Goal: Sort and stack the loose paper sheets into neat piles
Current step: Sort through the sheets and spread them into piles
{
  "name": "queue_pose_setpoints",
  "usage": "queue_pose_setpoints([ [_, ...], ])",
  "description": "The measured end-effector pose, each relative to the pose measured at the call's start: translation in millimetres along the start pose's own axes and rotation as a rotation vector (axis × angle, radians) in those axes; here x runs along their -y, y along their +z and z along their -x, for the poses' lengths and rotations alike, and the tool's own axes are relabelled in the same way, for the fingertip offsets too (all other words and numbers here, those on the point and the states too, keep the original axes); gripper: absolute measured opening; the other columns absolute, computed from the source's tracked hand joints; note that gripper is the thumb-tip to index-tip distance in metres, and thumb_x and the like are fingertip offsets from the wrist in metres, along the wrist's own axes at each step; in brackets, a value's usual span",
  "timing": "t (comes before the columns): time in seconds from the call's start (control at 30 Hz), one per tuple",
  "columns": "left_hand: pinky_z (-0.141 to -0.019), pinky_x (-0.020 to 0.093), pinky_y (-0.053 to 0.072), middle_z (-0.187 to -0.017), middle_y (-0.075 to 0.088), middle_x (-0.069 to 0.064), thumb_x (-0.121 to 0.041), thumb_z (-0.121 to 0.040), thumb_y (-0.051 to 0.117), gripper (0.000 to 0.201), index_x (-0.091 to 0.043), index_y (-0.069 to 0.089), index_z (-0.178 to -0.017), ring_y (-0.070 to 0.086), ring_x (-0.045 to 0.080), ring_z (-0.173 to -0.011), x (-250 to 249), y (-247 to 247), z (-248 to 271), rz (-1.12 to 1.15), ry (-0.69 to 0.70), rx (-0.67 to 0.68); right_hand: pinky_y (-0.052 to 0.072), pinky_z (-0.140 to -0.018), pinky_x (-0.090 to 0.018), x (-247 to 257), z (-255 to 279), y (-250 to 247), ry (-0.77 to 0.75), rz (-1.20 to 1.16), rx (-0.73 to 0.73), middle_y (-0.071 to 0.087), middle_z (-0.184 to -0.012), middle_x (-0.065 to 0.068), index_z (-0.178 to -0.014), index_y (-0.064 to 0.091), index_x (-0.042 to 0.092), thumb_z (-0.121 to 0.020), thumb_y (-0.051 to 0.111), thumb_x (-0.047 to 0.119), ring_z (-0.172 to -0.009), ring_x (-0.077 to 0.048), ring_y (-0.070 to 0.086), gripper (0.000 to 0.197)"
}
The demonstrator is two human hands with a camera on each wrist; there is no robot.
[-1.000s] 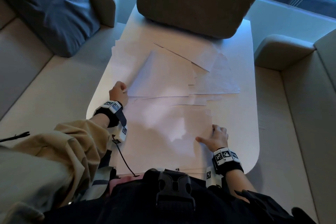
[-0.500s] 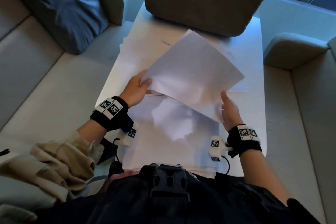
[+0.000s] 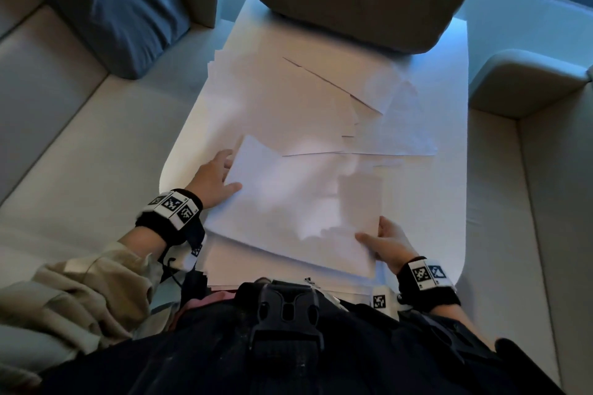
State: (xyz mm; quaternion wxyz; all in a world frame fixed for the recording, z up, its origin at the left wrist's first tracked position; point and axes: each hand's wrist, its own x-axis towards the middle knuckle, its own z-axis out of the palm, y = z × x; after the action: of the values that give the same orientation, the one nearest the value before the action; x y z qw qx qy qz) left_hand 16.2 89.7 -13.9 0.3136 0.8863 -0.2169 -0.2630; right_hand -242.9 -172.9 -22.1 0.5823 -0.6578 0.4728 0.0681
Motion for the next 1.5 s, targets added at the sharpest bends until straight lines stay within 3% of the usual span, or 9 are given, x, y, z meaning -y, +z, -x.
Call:
queue_pose_setpoints([
  [0.1, -0.110, 0.034, 0.026, -0.145, 0.029, 0.018, -0.016, -0.076, 0.073, 0.083, -0.007, 0.027, -0.145, 0.029, 0.030, -0.135, 8.9, 10.3, -1.5, -0.150, 0.010, -0.026, 0.057, -0.072, -0.039, 8.1, 4.0, -10.4, 0.050, 0.222, 0.154, 0.068, -0.092, -0.011, -0.101, 0.059, 0.007, -0.082, 0.071, 0.008, -0.081, -0.024, 0.067, 0.022],
  [0.2, -0.112, 0.040, 0.027, -0.152, 0.017, 0.011, -0.023, -0.075, 0.075, 0.081, -0.013, 0.034, -0.144, 0.025, 0.030, -0.138, 11.1, 16.7, -0.8, -0.252, 0.034, -0.062, 0.051, -0.059, -0.026, 22.9, -5.6, -28.1, 0.054, 0.570, 0.252, 0.065, -0.077, -0.004, -0.082, 0.056, 0.011, -0.083, 0.071, 0.026, -0.066, -0.015, 0.065, 0.021],
  [0.33, -0.112, 0.045, 0.027, -0.156, 0.017, -0.002, -0.039, -0.074, 0.075, 0.083, -0.023, 0.034, -0.144, 0.019, 0.024, -0.141, 10.8, 19.5, -4.7, -0.373, 0.054, -0.003, 0.052, -0.069, -0.025, 45.6, -44.3, -49.7, -0.060, 0.844, 0.051, 0.071, -0.090, -0.007, -0.096, 0.067, 0.010, -0.082, 0.072, 0.034, -0.074, -0.019, 0.065, 0.028],
  [0.6, -0.109, 0.040, 0.032, -0.152, 0.022, -0.001, -0.041, -0.067, 0.080, 0.094, -0.020, 0.031, -0.145, 0.025, 0.023, -0.137, -5.9, 33.5, -14.7, -0.528, 0.023, 0.191, 0.042, -0.097, -0.029, 126.8, -127.7, -12.7, -0.282, 0.678, -0.105, 0.061, -0.125, -0.009, -0.123, 0.058, 0.007, -0.085, 0.068, 0.029, -0.115, -0.025, 0.057, 0.045],
  [0.87, -0.107, 0.038, 0.034, -0.145, 0.025, 0.000, -0.031, -0.060, 0.085, 0.094, -0.023, 0.037, -0.141, 0.028, 0.023, -0.133, -11.6, 37.5, -18.3, -0.451, -0.037, 0.181, 0.039, -0.105, -0.041, 164.5, -179.7, 37.2, -0.112, 0.648, -0.229, 0.037, -0.139, -0.019, -0.138, 0.029, 0.000, -0.067, 0.079, 0.051, -0.127, -0.033, 0.043, 0.101],
  [0.97, -0.106, 0.037, 0.035, -0.143, 0.027, 0.000, -0.030, -0.059, 0.085, 0.094, -0.023, 0.038, -0.140, 0.029, 0.023, -0.131, -12.9, 37.3, -18.5, -0.442, -0.043, 0.173, 0.033, -0.108, -0.038, 170.3, -187.1, 44.5, -0.053, 0.615, -0.250, 0.034, -0.143, -0.019, -0.138, 0.022, -0.002, -0.064, 0.084, 0.043, -0.133, -0.032, 0.037, 0.107],
  [1.2, -0.106, 0.040, 0.035, -0.141, 0.030, 0.000, -0.031, -0.058, 0.086, 0.094, -0.025, 0.039, -0.139, 0.029, 0.023, -0.131, -11.9, 37.7, -18.9, -0.433, -0.055, 0.166, 0.047, -0.094, -0.038, 163.7, -196.1, 54.4, -0.233, 0.481, -0.222, 0.056, -0.120, -0.014, -0.117, 0.044, 0.002, -0.066, 0.084, 0.023, -0.112, -0.030, 0.055, 0.068],
  [1.33, -0.107, 0.038, 0.034, -0.142, 0.029, -0.002, -0.031, -0.059, 0.086, 0.094, -0.026, 0.038, -0.139, 0.028, 0.021, -0.133, -11.3, 37.5, -18.5, -0.420, -0.060, 0.163, 0.056, -0.075, -0.045, 165.5, -197.6, 56.6, -0.218, 0.118, -0.169, 0.058, -0.087, -0.006, -0.099, 0.050, 0.008, -0.090, 0.057, 0.035, -0.078, -0.029, 0.064, 0.030],
  [1.5, -0.107, 0.038, 0.034, -0.141, 0.030, -0.004, -0.031, -0.057, 0.086, 0.094, -0.027, 0.039, -0.138, 0.027, 0.020, -0.133, -11.9, 37.7, -18.2, -0.421, -0.066, 0.157, 0.058, -0.078, -0.043, 174.7, -204.7, 40.3, -0.029, -0.162, -0.130, 0.063, -0.086, -0.008, -0.115, 0.043, 0.004, -0.079, 0.069, 0.043, -0.078, -0.026, 0.066, 0.059],
])
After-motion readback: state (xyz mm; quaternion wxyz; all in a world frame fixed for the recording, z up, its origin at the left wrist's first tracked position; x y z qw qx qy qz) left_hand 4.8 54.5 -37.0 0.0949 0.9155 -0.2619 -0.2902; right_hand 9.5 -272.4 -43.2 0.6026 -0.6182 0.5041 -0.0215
